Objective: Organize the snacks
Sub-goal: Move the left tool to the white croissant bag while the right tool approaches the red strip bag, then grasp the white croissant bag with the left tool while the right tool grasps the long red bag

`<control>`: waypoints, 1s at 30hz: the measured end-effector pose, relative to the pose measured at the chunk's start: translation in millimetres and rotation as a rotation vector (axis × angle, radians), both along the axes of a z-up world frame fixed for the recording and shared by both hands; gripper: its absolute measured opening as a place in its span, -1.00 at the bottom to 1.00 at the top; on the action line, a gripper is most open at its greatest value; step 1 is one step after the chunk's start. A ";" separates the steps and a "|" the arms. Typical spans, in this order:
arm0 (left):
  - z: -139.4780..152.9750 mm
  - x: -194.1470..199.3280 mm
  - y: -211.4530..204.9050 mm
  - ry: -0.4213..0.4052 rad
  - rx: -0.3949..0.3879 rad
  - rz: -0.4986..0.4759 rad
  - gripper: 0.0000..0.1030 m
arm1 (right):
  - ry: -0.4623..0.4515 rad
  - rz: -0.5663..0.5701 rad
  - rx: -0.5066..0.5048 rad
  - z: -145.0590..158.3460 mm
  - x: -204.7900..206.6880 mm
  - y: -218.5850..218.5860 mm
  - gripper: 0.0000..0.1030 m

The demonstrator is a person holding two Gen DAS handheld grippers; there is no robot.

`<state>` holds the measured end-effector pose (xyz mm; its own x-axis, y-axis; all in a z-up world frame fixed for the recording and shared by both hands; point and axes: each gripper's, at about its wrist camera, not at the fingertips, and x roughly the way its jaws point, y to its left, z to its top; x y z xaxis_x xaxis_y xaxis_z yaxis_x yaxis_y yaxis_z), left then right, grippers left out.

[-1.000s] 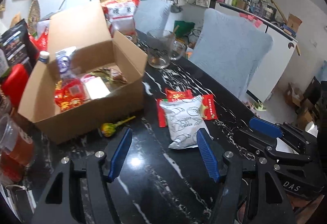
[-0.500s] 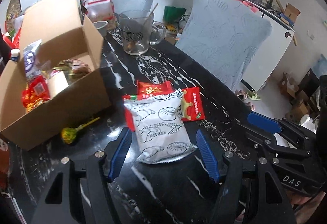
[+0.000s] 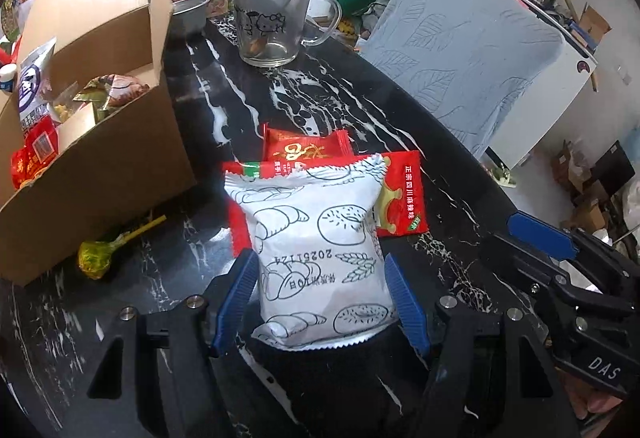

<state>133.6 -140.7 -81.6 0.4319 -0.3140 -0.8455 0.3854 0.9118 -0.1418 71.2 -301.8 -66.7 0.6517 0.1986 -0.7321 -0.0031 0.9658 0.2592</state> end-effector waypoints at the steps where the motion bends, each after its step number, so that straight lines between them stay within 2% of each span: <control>1: -1.7 1.0 -1.8 0.001 0.008 -0.002 0.27 | 0.004 0.003 0.002 -0.8 1.4 0.0 0.03; 6: -16.7 8.0 -5.1 0.058 -0.004 -0.004 0.29 | 0.017 0.012 0.004 -3.4 6.0 1.9 0.04; 10: -17.1 4.8 -4.6 0.019 -0.005 -0.009 0.31 | 0.028 0.021 0.012 -5.3 9.0 2.8 0.03; 11: -15.9 2.8 -3.4 0.004 0.000 -0.007 0.21 | 0.031 0.026 0.010 -5.6 10.4 3.4 0.04; 13: -13.2 -0.5 -1.3 -0.019 0.022 -0.009 0.17 | 0.037 0.039 -0.005 -5.4 13.5 5.4 0.04; 15: -10.1 -1.8 4.7 -0.017 0.018 -0.007 0.16 | 0.033 0.052 -0.024 -4.0 15.8 7.1 0.13; 17: -7.2 -0.2 10.8 -0.014 0.010 0.001 0.15 | 0.017 0.070 -0.046 -1.0 19.0 8.7 0.30; 22: 7.4 -5.6 32.4 -0.044 0.005 0.052 0.15 | -0.011 0.148 -0.139 3.9 34.7 22.3 0.48; 30: 21.6 -11.3 66.6 -0.062 0.006 0.138 0.15 | -0.032 0.361 -0.151 2.1 67.1 61.7 0.49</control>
<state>122.3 -74.1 -60.0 0.5217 -0.2436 -0.8176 0.2646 0.9573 -0.1164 138.3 -240.1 -64.6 0.5824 0.3109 -0.7511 -0.3552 0.9284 0.1089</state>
